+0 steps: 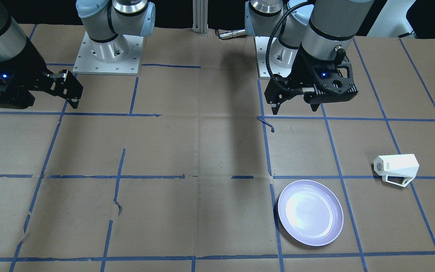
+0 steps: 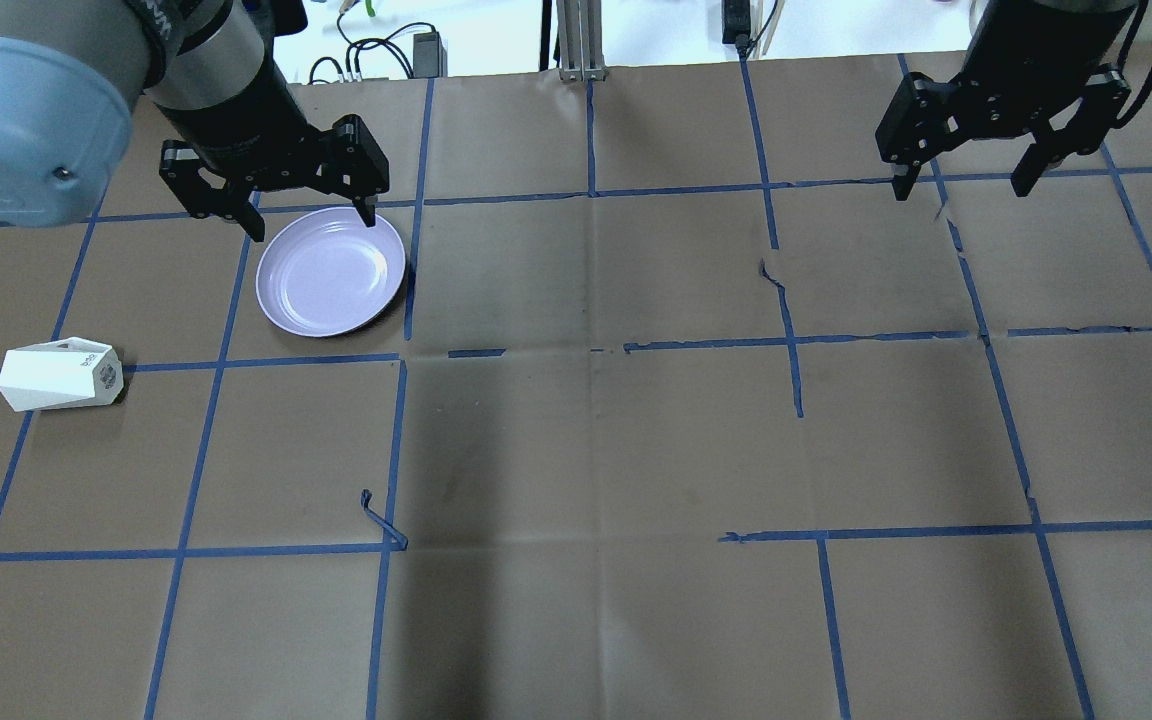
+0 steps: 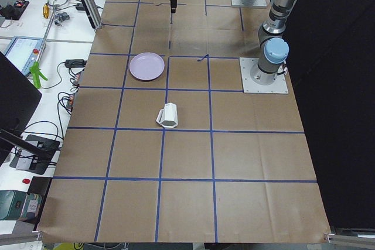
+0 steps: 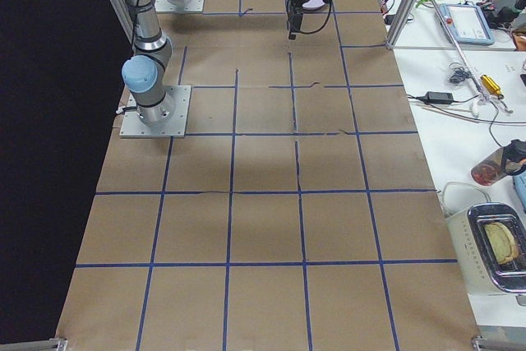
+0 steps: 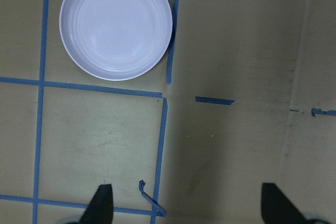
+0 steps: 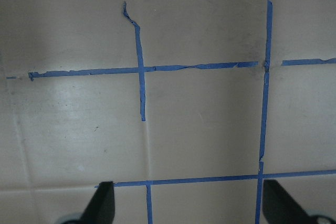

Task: Flip cup and place on plate
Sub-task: 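Move the left gripper from the plate toward the white cup lying on its side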

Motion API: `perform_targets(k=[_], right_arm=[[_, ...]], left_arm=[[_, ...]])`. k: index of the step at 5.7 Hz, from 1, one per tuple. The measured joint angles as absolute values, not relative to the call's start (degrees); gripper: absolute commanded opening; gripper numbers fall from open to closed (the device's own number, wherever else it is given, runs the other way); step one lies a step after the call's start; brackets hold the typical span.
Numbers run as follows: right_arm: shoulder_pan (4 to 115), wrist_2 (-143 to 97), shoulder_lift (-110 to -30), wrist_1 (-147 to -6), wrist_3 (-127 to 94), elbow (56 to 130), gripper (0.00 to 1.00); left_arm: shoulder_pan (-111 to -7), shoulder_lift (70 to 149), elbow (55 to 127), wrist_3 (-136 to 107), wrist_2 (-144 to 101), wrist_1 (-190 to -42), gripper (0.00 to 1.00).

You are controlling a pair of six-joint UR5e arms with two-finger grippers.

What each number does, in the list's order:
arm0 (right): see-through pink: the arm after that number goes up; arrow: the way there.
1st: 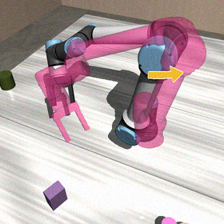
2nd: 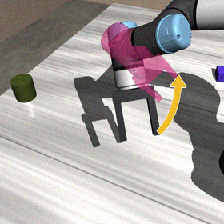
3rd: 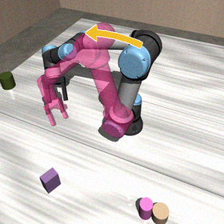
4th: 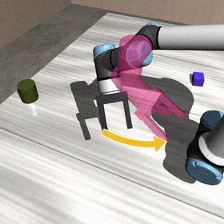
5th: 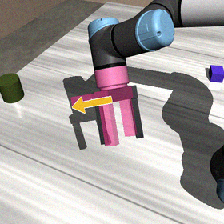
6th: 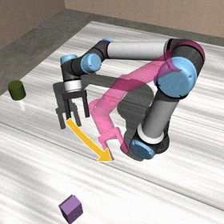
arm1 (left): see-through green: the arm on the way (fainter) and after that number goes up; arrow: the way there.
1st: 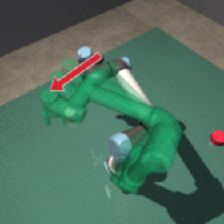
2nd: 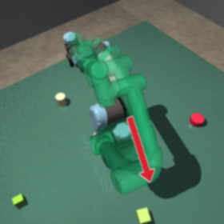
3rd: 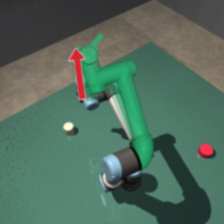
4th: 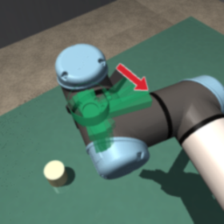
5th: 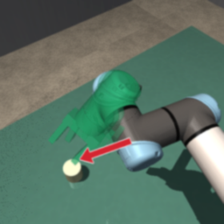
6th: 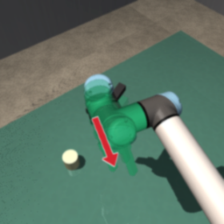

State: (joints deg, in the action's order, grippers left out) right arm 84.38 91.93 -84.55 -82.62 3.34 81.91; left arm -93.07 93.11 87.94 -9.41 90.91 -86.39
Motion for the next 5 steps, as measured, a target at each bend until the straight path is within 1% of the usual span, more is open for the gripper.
perform_targets(k=[3,4,5], right_arm=[[84.38,91.93,-84.55,-82.62,3.34,81.91,1.00],[84.38,91.93,-84.55,-82.62,3.34,81.91,1.00],[84.38,91.93,-84.55,-82.62,3.34,81.91,1.00]], left_arm=[[-92.26,92.96,88.12,-8.43,90.70,-86.26,0.99],[-88.46,92.95,88.00,-4.27,90.24,-86.20,0.99],[-81.52,93.00,87.89,3.56,89.38,-86.24,0.99]])
